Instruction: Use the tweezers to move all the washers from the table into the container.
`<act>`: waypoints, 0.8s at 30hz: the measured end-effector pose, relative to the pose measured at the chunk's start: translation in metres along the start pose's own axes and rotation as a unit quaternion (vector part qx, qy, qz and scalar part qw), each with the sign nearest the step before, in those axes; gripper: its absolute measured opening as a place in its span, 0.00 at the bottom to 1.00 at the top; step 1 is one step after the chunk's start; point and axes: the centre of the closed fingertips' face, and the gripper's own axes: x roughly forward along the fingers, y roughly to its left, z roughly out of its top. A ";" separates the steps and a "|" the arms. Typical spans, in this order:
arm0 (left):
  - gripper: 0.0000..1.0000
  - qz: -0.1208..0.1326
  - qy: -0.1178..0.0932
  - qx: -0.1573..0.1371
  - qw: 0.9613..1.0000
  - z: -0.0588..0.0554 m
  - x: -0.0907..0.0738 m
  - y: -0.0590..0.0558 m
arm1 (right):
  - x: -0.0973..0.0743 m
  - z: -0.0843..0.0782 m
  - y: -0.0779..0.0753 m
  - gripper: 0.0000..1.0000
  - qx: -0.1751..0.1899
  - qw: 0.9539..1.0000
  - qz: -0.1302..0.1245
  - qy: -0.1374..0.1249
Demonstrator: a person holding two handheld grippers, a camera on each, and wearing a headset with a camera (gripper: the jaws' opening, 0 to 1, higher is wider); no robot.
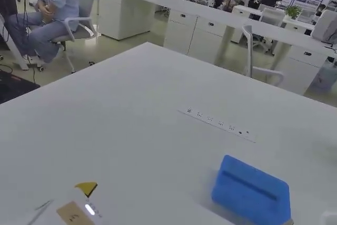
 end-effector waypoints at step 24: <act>0.93 0.004 -0.006 -0.002 1.000 0.002 -0.001 0.001 | -0.016 0.044 -0.005 0.01 -0.001 0.999 0.020 -0.043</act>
